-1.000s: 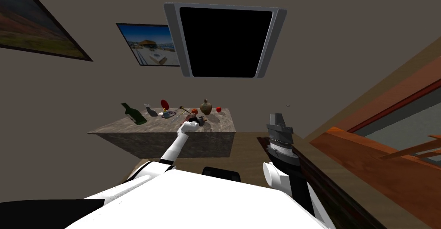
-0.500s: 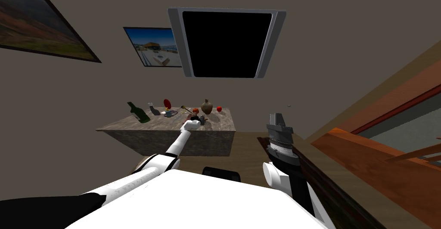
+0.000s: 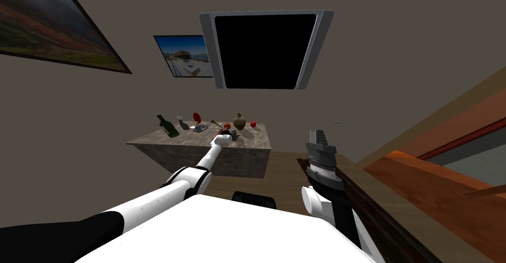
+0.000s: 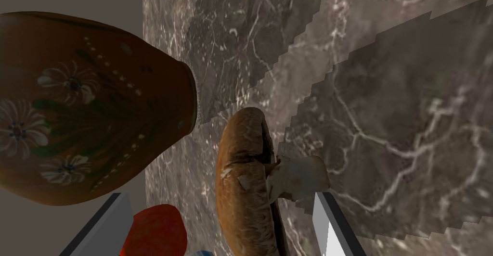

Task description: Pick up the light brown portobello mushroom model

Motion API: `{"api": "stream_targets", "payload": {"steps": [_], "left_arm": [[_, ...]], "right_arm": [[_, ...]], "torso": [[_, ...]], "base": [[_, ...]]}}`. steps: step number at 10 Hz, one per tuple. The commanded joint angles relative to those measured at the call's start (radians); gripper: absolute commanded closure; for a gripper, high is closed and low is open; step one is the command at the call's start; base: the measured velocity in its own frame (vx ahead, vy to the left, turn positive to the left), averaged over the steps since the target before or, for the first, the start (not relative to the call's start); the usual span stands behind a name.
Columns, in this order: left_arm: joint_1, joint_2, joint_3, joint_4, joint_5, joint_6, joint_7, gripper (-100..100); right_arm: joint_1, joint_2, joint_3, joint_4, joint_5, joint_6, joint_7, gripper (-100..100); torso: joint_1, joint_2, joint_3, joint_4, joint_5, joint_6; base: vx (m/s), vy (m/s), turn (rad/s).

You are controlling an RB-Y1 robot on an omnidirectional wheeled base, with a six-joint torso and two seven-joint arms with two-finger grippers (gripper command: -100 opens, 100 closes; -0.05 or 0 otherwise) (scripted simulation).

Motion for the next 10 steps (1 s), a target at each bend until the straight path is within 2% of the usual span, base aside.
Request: {"api": "stream_targets", "payload": {"steps": [1, 2, 3, 7, 8, 9, 10], "left_arm": [[-0.014, -0.001, 0.001, 0.046, 0.003, -0.005, -0.007, -100], [-0.01, -0.002, 0.001, 0.028, 0.001, -0.005, -0.005, -100], [-0.011, -0.002, 0.001, 0.031, 0.001, -0.005, -0.005, 100], [-0.01, -0.002, 0.001, 0.031, 0.001, -0.005, -0.006, 100], [-0.01, -0.002, 0.001, 0.031, 0.001, -0.005, -0.006, 0], [0.04, 0.001, -0.009, -0.019, -0.022, 0.022, 0.03, 100], [0.059, 0.001, -0.009, -0.039, -0.022, 0.022, 0.03, 100]], "right_arm": [[0.0, 0.0, 0.0, 0.0, 0.0, 0.0, 0.0, 0], [0.0, 0.0, 0.0, 0.0, 0.0, 0.0, 0.0, 0], [0.0, 0.0, 0.0, 0.0, 0.0, 0.0, 0.0, 0], [0.0, 0.0, 0.0, 0.0, 0.0, 0.0, 0.0, 0], [0.0, 0.0, 0.0, 0.0, 0.0, 0.0, 0.0, 0], [0.0, 0.0, 0.0, 0.0, 0.0, 0.0, 0.0, 0], [0.0, 0.0, 0.0, 0.0, 0.0, 0.0, 0.0, 0]], "torso": [[0.0, 0.0, 0.0, 0.0, 0.0, 0.0], [0.0, -0.001, -0.001, 0.0, 0.0, 0.0], [0.001, -0.002, -0.001, 0.0, 0.0, 0.0], [0.001, -0.003, -0.002, -0.001, 0.0, 0.0], [0.001, -0.003, -0.002, -0.001, 0.0, 0.0], [0.001, -0.003, -0.002, 0.0, 0.0, 0.0], [0.003, -0.006, -0.003, -0.001, 0.0, 0.001]], "base": [[-0.027, -0.014, -0.02], [-0.007, -0.004, -0.006], [0.0, 0.0, 0.0], [0.0, 0.0, 0.0], [0.0, 0.0, 0.0], [0.067, 0.03, -0.144], [0.069, 0.032, -0.083]]}}
